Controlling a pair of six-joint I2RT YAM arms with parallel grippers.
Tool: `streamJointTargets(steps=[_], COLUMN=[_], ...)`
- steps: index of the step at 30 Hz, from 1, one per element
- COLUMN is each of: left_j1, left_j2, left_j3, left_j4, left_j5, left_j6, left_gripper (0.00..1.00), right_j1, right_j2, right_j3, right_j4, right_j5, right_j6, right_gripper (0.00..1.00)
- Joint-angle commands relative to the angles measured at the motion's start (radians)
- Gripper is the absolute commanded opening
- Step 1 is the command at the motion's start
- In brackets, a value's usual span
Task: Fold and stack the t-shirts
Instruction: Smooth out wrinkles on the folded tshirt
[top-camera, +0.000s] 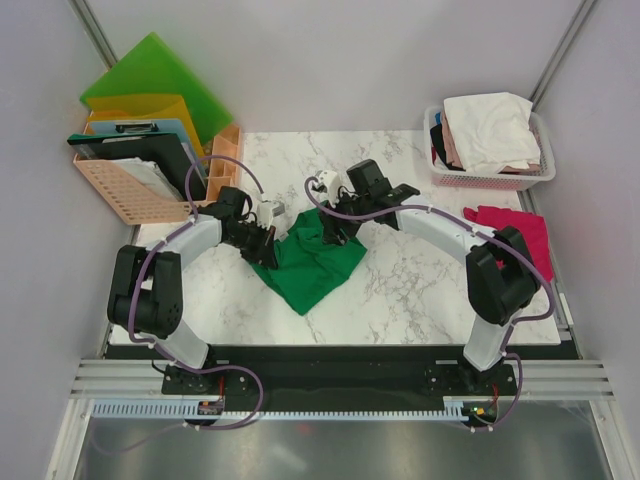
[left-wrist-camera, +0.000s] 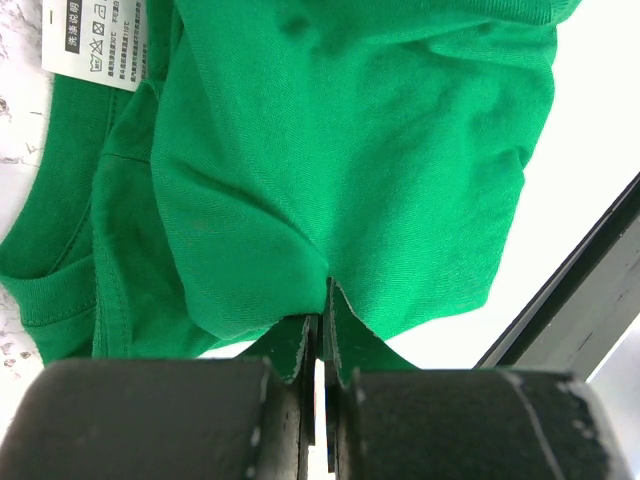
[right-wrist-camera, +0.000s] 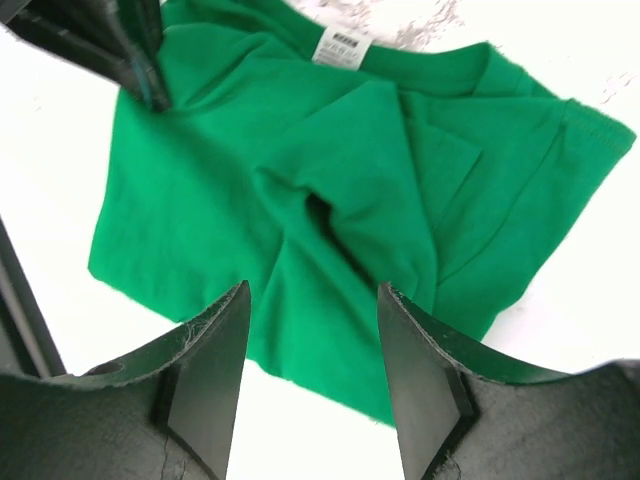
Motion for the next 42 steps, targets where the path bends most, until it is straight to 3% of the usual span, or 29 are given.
streamJointTargets(steps=[1, 16, 17, 18, 19, 31, 42], left_j1=[0.002, 0.002, 0.002, 0.002, 0.002, 0.002, 0.002], left_j2=[-0.008, 0.006, 0.007, 0.009, 0.010, 0.021, -0.016], left_j3=[0.010, 0.012, 0.012, 0.010, 0.010, 0.017, 0.009], left_j4=[0.001, 0.002, 0.002, 0.001, 0.000, -0.001, -0.009], left_j5=[0.007, -0.005, -0.003, -0.005, -0.003, 0.003, -0.002], left_j6=[0.037, 0.039, 0.039, 0.040, 0.042, 0.039, 0.040], left_gripper=[0.02, 0.02, 0.02, 0.02, 0.02, 0.02, 0.02], right_j1=[-0.005, 0.030, 0.033, 0.034, 0.036, 0.039, 0.011], right_j2=[-0.065, 0.185, 0.204, 0.214, 0.223, 0.163, 0.218], right_j3=[-0.036, 0.133, 0.143, 0.159, 0.163, 0.177, 0.197], right_j4=[-0.009, -0.010, -0.010, -0.010, -0.010, -0.010, 0.057], right_j5=[-0.050, -0.042, -0.042, -0.042, -0.038, 0.094, 0.343], right_j6=[-0.018, -0.028, -0.025, -0.021, -0.016, -0.071, -0.019], right_gripper=[0.61, 0.58, 0.50, 0.33, 0.00, 0.00, 0.02])
